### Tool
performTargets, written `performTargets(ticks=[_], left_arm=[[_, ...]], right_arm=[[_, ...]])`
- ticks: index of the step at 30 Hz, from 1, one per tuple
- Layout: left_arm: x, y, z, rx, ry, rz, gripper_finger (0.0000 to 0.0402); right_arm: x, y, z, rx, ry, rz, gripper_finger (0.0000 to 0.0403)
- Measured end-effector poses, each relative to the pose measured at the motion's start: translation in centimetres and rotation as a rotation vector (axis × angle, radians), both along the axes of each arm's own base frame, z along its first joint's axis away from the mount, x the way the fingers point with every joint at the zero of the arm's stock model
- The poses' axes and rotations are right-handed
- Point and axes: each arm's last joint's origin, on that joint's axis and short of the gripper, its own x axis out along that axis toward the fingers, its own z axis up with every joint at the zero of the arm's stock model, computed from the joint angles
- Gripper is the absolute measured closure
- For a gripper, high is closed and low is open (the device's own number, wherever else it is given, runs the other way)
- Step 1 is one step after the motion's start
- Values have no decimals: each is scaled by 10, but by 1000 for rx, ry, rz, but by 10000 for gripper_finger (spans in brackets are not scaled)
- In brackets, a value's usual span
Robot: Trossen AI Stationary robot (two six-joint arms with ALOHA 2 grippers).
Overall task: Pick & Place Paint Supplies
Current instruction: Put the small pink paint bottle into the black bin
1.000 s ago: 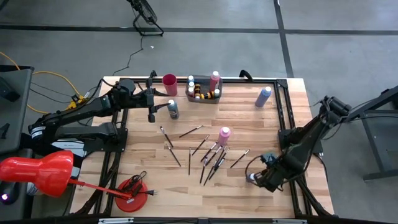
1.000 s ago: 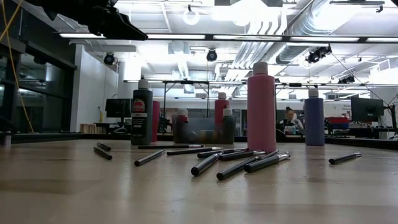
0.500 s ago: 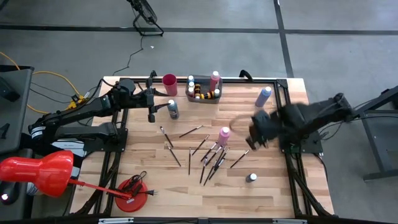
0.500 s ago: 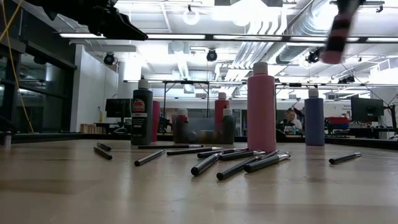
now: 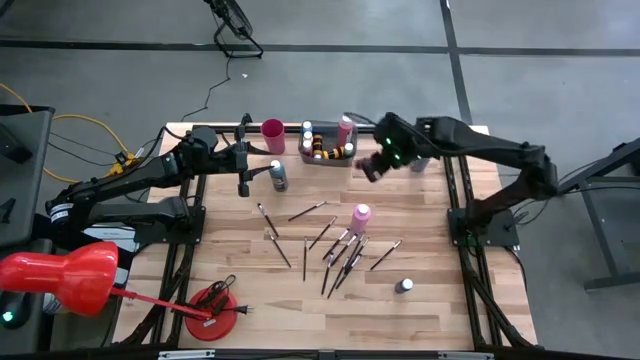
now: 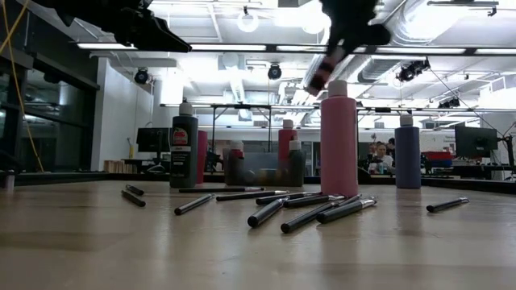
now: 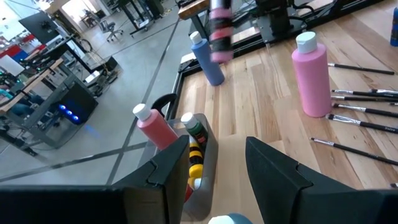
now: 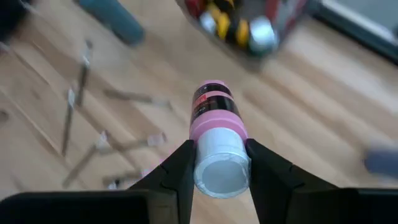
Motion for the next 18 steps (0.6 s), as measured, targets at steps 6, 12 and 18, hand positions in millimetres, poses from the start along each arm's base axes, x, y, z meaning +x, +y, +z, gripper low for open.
performTargets(ticks=[6, 12, 18], left_arm=[[0, 0, 0, 0, 0, 0, 249], [0, 0, 0, 0, 0, 0, 249], [0, 0, 0, 0, 0, 0, 249]], right_arm=[[33, -37, -2, -45, -36, 67, 291], [66, -80, -7, -149, 52, 178, 290], [96, -112, -36, -157, 165, 248, 288]])
